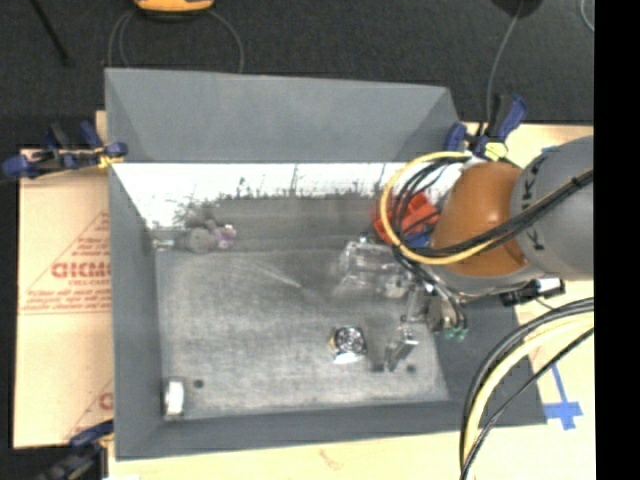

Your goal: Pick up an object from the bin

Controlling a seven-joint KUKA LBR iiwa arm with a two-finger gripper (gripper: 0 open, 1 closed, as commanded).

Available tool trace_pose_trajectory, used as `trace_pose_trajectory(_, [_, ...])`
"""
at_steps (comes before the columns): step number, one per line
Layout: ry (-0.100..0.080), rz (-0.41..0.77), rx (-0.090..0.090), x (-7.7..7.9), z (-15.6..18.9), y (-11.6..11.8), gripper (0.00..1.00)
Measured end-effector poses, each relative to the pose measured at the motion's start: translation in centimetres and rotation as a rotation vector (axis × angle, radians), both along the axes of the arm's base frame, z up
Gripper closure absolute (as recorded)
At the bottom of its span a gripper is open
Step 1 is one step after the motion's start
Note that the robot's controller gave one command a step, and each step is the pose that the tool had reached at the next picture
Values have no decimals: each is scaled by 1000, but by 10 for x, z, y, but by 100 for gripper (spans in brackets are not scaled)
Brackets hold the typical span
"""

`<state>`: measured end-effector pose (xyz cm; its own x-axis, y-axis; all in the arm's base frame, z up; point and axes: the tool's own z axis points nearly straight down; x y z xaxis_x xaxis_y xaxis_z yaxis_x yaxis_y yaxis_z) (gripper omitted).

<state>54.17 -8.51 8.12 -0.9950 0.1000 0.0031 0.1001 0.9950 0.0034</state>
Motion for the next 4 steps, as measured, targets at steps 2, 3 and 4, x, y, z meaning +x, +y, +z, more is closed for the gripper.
trace_pose_trajectory(2, [-19, 217, -8, -50, -7, 69, 0])
trace_pose_trajectory(3, [-26, 222, -9, -48, -5, 69, 100])
trace_pose_trajectory(4, [-11, 391, -7, -54, 104, 42, 100])
